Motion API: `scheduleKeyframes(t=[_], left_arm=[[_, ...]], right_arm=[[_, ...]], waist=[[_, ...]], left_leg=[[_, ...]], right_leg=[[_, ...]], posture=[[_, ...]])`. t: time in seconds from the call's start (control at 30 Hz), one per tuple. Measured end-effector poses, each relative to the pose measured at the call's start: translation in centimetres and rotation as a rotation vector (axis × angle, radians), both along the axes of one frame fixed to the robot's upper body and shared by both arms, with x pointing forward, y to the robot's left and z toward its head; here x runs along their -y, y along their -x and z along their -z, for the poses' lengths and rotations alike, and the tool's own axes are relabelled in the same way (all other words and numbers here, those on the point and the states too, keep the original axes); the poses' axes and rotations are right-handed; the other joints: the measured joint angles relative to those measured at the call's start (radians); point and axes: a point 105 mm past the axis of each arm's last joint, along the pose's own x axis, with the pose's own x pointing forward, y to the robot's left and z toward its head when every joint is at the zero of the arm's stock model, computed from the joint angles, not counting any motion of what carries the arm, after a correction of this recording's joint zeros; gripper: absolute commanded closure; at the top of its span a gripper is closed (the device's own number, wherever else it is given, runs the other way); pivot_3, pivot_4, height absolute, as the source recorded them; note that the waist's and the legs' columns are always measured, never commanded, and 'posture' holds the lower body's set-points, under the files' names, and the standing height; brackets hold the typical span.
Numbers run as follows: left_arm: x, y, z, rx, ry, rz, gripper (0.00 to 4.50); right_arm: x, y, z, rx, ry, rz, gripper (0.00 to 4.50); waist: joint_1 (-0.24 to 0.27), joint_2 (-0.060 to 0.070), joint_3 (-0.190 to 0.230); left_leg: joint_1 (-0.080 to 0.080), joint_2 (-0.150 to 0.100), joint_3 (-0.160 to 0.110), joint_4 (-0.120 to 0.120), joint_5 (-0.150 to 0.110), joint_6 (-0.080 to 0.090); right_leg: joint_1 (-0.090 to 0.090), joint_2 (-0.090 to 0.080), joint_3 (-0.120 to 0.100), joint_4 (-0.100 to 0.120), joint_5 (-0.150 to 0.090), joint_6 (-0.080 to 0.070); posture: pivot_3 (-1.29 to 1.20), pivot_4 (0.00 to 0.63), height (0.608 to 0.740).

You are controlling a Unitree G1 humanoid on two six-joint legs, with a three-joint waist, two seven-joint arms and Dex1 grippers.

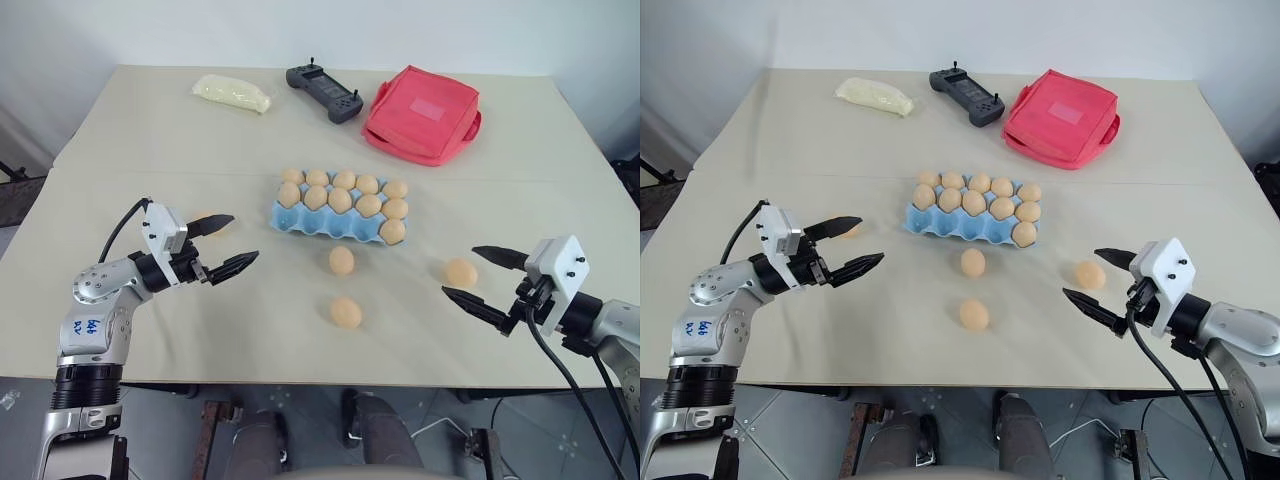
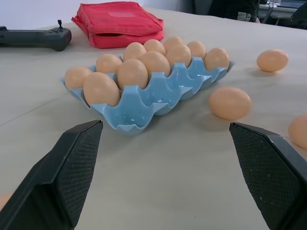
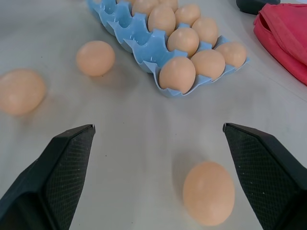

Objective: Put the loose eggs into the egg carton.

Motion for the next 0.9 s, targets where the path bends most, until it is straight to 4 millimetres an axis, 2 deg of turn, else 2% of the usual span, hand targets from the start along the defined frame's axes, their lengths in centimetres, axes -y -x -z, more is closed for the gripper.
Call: scheduleKeyframes(t=[0.33, 0.5, 0.57, 0.9], left_arm=[[-0.5, -0.7, 0.3, 0.002, -0.011, -0.054, 0.00], [0.5, -1.2, -0.5, 0.021, -0.007, -0.027, 0.00], [0.8, -1.2, -0.2, 0.009, -0.010, -0.017, 0.00], [1.7, -0.8, 0.7, -0.031, -0.030, 0.041, 0.00]], right_arm=[[-0.2, -0.2, -0.1, 0.006, 0.001, -0.003, 0.03], [-0.6, -0.2, -0.1, 0.003, 0.001, 0.010, 0.03], [-0.6, 0.0, 0.0, -0.007, 0.004, 0.024, 0.03], [3.0, 4.7, 2.4, -0.177, 0.064, 0.197, 0.03]], waist=[[0.000, 0.000, 0.000], [0.001, 0.000, 0.000], [0.001, 0.000, 0.000], [0.009, 0.000, 0.000]], left_leg=[[0.000, 0.000, 0.000, 0.000, 0.000, 0.000], [0.000, 0.000, 0.000, 0.000, 0.000, 0.000], [0.000, 0.000, 0.000, 0.000, 0.000, 0.000], [0.001, 0.000, 0.000, 0.000, 0.000, 0.000]], right_leg=[[0.000, 0.000, 0.000, 0.000, 0.000, 0.000], [0.000, 0.000, 0.000, 0.000, 0.000, 0.000], [0.000, 0.000, 0.000, 0.000, 0.000, 0.000], [0.003, 0.000, 0.000, -0.003, 0.000, 0.000]], posture=[[0.00, 0.150, 0.740], [0.00, 0.150, 0.740], [0.00, 0.150, 0.740], [0.00, 0.150, 0.740]])
